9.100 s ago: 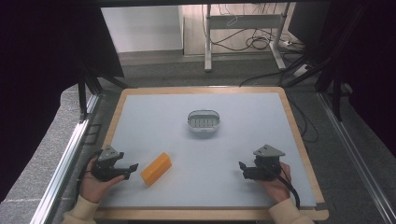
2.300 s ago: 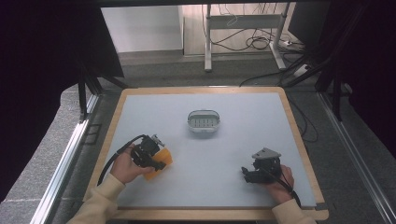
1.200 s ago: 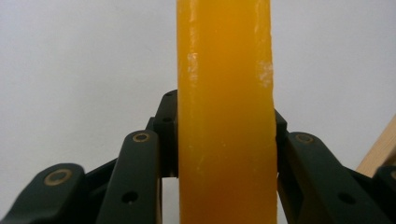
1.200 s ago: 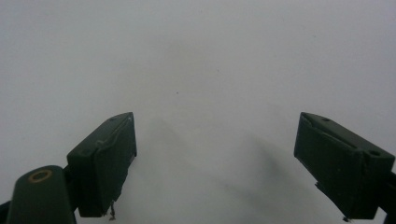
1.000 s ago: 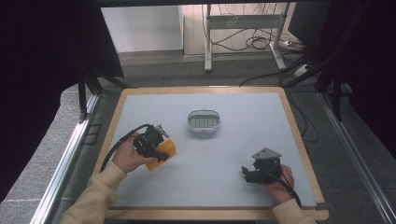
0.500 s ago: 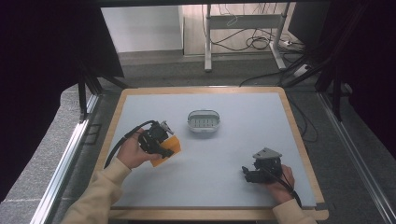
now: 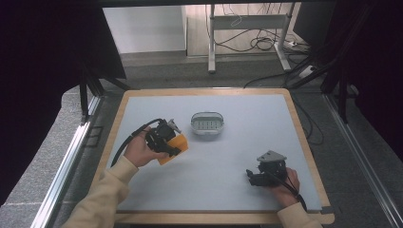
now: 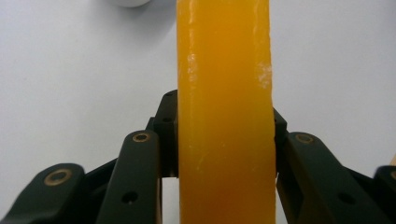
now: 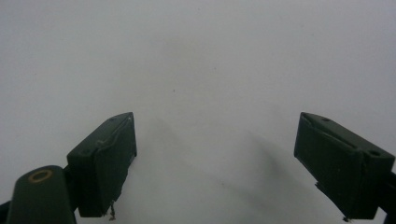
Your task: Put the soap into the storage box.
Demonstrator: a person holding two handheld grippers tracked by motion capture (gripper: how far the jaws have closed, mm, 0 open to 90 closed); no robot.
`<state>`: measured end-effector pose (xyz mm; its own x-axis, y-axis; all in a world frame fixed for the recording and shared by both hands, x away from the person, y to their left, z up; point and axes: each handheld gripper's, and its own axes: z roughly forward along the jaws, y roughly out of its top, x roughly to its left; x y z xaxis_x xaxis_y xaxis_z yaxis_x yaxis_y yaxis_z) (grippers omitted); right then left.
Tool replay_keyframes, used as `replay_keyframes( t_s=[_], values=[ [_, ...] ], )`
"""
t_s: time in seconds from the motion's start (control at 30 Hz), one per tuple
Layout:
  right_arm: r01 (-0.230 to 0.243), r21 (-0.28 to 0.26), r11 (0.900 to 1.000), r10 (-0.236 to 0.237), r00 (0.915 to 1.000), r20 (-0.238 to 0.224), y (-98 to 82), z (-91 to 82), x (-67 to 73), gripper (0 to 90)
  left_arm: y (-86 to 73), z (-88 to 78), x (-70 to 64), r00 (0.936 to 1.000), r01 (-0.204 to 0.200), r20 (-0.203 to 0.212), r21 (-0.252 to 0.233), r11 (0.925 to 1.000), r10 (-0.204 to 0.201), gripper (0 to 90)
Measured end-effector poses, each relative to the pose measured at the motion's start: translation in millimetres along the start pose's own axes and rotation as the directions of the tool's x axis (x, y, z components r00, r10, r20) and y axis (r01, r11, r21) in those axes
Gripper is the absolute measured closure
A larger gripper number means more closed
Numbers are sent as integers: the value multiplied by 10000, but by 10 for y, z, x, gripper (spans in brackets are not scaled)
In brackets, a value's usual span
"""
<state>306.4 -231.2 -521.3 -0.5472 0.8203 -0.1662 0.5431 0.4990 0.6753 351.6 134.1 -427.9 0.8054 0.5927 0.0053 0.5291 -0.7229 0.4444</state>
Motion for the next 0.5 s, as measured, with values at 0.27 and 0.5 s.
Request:
replay_keyframes(
  t_s=[0.27,0.5],
  values=[
    [0,39,10000,0,10000,22,-1,2,1,133,80,2,17,9999,-112,45,-38,9999,113,617],
    [52,11,10000,-52,10000,1,-1,2,-1,133,155,1,48,9994,-336,121,-53,9994,336,617]
  ],
)
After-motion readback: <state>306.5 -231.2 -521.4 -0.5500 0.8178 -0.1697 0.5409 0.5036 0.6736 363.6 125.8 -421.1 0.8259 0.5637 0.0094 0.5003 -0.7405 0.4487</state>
